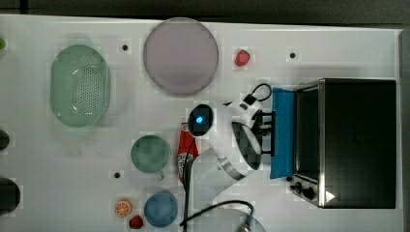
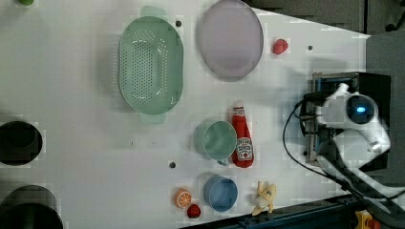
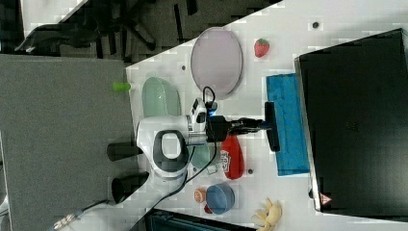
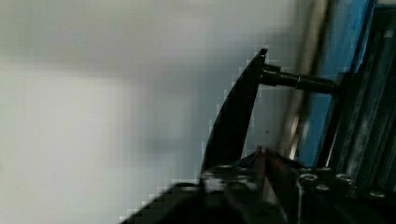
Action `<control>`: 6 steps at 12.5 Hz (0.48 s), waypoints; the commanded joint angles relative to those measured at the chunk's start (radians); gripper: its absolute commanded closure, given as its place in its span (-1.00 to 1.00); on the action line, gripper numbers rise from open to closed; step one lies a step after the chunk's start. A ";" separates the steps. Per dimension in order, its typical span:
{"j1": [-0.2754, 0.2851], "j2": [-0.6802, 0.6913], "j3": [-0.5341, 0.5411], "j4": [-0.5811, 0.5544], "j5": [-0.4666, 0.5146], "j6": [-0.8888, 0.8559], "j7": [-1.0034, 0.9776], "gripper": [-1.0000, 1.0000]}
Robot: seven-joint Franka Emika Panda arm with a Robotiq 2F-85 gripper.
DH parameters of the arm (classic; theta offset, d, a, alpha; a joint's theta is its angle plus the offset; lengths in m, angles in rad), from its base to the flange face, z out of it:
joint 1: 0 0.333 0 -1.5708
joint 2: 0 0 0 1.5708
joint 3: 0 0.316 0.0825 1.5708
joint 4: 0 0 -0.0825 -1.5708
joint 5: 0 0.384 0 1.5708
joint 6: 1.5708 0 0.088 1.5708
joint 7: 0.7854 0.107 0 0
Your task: Flap open oven.
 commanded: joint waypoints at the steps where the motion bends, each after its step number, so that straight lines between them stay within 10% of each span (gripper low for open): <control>1: 0.056 0.051 0.013 0.001 -0.092 -0.057 0.333 0.65; 6: 0.124 0.176 0.014 0.055 -0.154 -0.107 0.474 0.65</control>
